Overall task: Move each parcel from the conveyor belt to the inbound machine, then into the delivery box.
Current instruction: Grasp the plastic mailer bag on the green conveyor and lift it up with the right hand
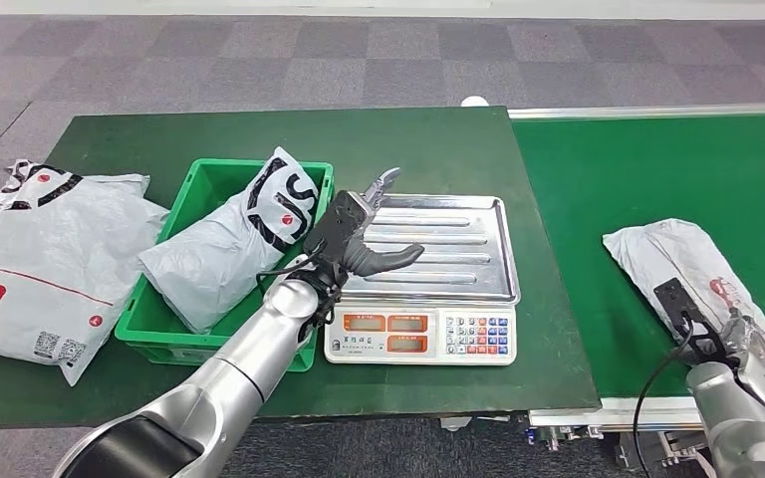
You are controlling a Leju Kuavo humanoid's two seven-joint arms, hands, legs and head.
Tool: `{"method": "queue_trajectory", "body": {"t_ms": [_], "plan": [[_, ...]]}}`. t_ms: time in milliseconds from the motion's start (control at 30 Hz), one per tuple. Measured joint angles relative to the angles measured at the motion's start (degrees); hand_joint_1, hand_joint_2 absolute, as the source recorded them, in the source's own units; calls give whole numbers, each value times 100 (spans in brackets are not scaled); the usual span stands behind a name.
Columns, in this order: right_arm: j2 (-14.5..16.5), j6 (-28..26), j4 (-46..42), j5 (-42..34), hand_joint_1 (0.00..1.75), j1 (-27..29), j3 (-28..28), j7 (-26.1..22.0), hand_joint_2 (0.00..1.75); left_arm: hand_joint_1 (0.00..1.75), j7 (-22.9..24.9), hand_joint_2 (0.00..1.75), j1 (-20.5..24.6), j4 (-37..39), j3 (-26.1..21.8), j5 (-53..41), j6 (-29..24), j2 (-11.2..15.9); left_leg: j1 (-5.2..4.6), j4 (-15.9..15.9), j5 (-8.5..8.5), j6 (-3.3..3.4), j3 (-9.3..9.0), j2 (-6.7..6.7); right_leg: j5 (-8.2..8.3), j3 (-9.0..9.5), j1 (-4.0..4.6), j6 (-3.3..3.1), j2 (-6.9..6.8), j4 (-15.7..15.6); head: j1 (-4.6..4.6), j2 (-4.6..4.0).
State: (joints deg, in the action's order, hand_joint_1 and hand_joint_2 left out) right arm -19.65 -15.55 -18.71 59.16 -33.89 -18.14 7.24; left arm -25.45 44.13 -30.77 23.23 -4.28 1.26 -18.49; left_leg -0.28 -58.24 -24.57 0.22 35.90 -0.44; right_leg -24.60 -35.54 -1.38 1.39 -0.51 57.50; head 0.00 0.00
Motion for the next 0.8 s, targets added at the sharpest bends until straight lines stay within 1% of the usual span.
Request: {"method": "queue_trajectory", "body": {"t_ms": [200,367,567,767,800], "plan": [[0,227,44,88,0,-74,127,96,175,0,-12,175,-15,-26,-98,-7,23,22,0,0,0,0,0,0,0,0,0,0,-1,0,0,0],[0,668,92,203,0,-134,190,318,175,0,-23,175,-36,-74,-179,-26,37,53,1,0,0,0,-1,0,0,0,1,0,0,0,0,0],[-4,1126,154,255,0,-138,255,470,175,0,-24,175,-118,-151,-296,-77,50,105,1,0,0,0,-1,0,0,0,1,0,0,0,0,0],[-13,1515,173,543,0,-164,352,766,175,0,19,175,-192,-285,-420,-149,107,144,1,0,0,0,-2,-1,-1,0,1,0,-1,-1,0,0],[-23,1577,173,581,44,-165,377,794,175,0,34,175,-211,-324,-439,-168,129,144,1,0,0,0,-2,-2,-1,0,1,1,-2,-1,0,0]]}}
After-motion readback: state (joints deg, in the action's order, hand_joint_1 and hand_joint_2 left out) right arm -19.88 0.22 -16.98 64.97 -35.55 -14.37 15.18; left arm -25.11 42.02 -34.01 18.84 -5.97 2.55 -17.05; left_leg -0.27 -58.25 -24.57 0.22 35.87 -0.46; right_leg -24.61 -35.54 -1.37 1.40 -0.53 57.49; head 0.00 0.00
